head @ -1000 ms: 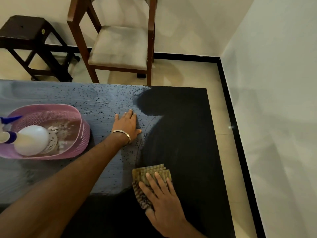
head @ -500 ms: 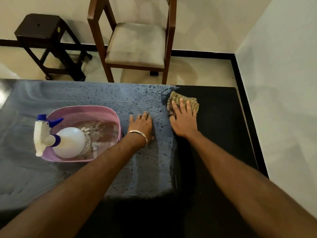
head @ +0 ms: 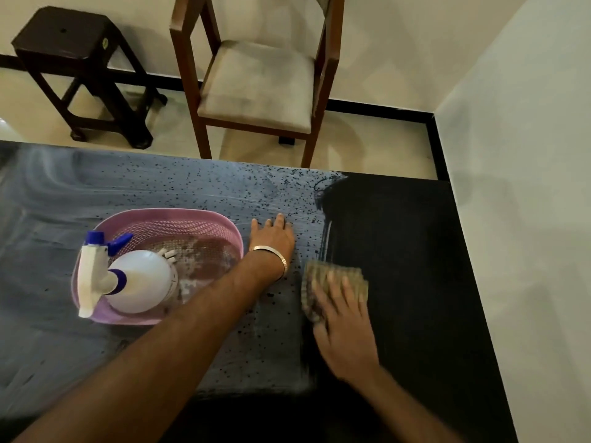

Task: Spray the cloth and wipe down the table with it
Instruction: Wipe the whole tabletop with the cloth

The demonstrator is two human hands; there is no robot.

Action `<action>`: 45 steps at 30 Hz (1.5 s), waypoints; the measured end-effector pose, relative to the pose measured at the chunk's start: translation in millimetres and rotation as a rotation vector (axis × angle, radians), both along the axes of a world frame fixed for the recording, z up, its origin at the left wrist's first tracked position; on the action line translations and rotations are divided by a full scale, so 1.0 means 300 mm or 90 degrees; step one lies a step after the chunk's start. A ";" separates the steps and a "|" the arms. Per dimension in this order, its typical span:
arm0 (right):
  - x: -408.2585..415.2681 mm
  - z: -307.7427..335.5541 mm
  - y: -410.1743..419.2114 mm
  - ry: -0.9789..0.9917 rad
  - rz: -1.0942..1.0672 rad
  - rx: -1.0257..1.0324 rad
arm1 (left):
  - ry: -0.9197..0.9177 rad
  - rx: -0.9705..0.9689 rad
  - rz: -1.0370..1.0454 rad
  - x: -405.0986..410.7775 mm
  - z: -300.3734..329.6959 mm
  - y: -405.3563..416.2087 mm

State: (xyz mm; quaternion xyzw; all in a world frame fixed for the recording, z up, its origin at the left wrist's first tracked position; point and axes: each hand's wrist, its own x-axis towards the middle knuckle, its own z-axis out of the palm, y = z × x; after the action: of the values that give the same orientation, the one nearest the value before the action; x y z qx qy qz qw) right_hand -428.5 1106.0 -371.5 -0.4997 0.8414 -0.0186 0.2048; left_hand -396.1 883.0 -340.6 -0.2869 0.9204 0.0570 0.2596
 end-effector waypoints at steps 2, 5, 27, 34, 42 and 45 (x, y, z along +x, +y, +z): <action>-0.168 -0.019 -0.220 0.026 -0.052 -0.044 | -0.011 0.000 -0.004 -0.002 0.000 -0.001; -0.395 -0.035 -0.541 0.015 -0.068 -0.009 | -0.028 0.006 -0.005 -0.006 -0.001 -0.012; -0.589 -0.047 -0.540 0.042 -0.284 -0.013 | -0.034 0.000 -0.018 0.003 0.019 0.001; -0.349 -0.052 -0.643 0.037 -0.012 -0.031 | -0.021 -0.011 0.002 -0.004 -0.004 0.011; -0.204 -0.073 -0.412 0.025 0.001 -0.051 | -0.048 0.001 0.001 0.018 0.030 0.047; -0.130 -0.065 -0.317 0.014 -0.002 -0.046 | -0.034 -0.027 -0.004 0.067 0.041 0.101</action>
State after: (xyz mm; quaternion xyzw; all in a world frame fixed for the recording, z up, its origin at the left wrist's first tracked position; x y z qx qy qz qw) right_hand -467.6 1011.0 -391.0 -0.5053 0.8434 -0.0441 0.1774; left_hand -375.9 913.3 -328.1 -0.2911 0.9150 0.0288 0.2778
